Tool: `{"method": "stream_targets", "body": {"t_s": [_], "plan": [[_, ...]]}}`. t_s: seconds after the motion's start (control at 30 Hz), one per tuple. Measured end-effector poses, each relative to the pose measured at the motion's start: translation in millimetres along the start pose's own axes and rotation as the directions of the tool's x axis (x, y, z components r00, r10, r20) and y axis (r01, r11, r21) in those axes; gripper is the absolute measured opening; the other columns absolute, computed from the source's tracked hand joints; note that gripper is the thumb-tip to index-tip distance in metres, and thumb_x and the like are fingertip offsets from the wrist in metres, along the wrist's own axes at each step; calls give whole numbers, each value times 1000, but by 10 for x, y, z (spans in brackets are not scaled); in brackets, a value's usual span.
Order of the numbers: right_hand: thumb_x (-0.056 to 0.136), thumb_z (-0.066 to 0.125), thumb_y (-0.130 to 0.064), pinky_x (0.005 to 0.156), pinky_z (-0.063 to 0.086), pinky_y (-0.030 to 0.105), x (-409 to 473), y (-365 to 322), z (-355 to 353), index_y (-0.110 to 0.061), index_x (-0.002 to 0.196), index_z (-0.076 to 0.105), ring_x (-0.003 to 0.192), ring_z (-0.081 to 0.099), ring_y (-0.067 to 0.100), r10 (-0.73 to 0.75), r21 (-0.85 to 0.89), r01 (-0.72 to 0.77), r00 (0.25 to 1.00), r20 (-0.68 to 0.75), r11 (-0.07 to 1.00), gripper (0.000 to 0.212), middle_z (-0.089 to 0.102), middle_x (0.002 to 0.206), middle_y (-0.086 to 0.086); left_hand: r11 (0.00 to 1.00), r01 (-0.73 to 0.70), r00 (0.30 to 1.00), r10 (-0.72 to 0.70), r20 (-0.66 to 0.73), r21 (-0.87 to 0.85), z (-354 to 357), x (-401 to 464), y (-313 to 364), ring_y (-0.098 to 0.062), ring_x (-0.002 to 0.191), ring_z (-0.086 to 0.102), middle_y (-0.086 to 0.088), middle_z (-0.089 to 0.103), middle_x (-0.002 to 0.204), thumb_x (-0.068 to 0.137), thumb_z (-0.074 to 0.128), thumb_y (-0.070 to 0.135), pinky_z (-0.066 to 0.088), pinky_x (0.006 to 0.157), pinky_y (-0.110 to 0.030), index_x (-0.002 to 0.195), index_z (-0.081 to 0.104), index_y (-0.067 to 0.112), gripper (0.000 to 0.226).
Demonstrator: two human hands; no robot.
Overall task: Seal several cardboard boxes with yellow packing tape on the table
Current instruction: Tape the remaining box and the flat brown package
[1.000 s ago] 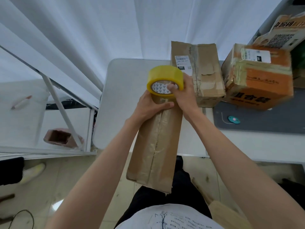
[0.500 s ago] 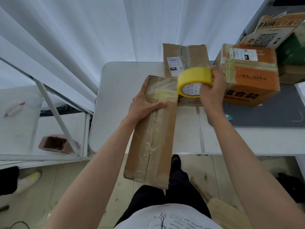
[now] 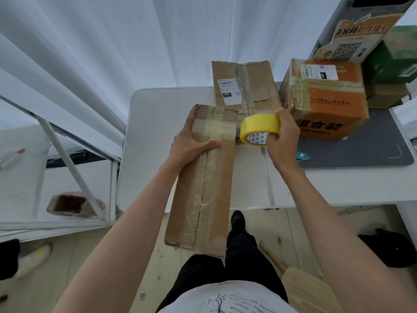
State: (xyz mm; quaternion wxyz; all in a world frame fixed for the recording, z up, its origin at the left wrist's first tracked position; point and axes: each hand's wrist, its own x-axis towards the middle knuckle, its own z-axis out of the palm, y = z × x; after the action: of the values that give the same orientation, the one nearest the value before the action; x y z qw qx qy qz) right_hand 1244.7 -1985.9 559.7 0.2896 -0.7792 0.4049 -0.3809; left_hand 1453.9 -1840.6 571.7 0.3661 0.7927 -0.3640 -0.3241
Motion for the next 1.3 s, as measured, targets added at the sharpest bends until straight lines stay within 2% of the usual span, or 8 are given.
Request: {"method": "stream_targets", "body": {"t_s": [0.23, 0.33, 0.47, 0.63, 0.8, 0.97, 1.1, 1.3], "plan": [[65, 38, 5, 63, 34, 31, -52, 152, 145, -5, 94, 51, 77, 47, 23, 72, 54, -71, 997, -11, 996, 33, 47, 84, 9, 1000, -10, 1000, 10, 0, 10, 12, 23, -29, -21, 130, 54, 3, 53, 147, 68, 78, 70, 42, 112, -41, 153, 12, 59, 108], [66, 38, 5, 63, 35, 35, -137, 239, 237, -5, 93, 50, 75, 46, 25, 113, 111, -114, 993, 21, 987, 31, 49, 82, 12, 998, 9, 1000, -7, -25, 61, 23, 42, -28, -25, 136, 49, 4, 49, 153, 86, 46, 78, 38, 114, -45, 153, 10, 59, 78], [71, 39, 4, 62, 36, 33, -212, 297, 303, -5, 93, 51, 75, 46, 22, 164, 162, -166, 986, 22, 973, 27, 49, 83, 9, 991, 42, 996, -31, -89, 130, 51, 52, 11, -30, 140, 45, 6, 41, 159, 108, 19, 52, 34, 113, -48, 154, 11, 59, 47], [72, 40, 5, 61, 34, 29, -200, 309, 300, -10, 91, 49, 73, 45, 20, 139, 157, -138, 990, 0, 978, 26, 48, 82, 7, 960, 68, 989, -30, -142, 270, 63, 159, 177, -32, 140, 41, -3, 33, 161, 108, 33, 35, 36, 109, -49, 159, 19, 39, 53], [67, 43, 12, 66, 31, 16, -140, 200, 343, -7, 93, 52, 78, 44, 18, 95, 69, -92, 994, -48, 993, 33, 48, 86, 6, 809, 113, 992, -54, -117, 577, 580, 142, 434, -42, 151, -23, -16, -26, 165, 96, 26, 73, -13, 121, -57, 160, -14, 10, 98], [68, 44, 9, 66, 35, 22, -221, 269, 305, -16, 93, 47, 78, 47, 20, 164, 156, -160, 986, -16, 975, 36, 49, 87, 7, 786, 88, 994, -33, -100, 612, 684, 179, 462, -45, 146, -32, -16, -33, 162, 91, 21, 82, -18, 117, -64, 159, -18, 15, 103], [71, 50, 6, 70, 44, 21, -284, 260, 386, -15, 109, 51, 89, 53, 16, 324, 330, -311, 946, 18, 891, 43, 55, 102, 3, 793, 18, 1000, -7, -20, 609, 540, 101, 425, -45, 143, -38, -10, -39, 160, 79, 32, 93, -23, 113, -65, 159, -15, 37, 108], [88, 66, -1, 81, 61, 39, -352, 199, 524, -30, 116, 55, 109, 64, 25, 622, 612, -609, 748, 231, 505, 41, 60, 121, 11, 835, 88, 993, -116, 19, 543, 267, 87, 442, -46, 147, -31, 0, -38, 161, 67, 67, 82, -8, 113, -75, 157, -3, 52, 118]]}}
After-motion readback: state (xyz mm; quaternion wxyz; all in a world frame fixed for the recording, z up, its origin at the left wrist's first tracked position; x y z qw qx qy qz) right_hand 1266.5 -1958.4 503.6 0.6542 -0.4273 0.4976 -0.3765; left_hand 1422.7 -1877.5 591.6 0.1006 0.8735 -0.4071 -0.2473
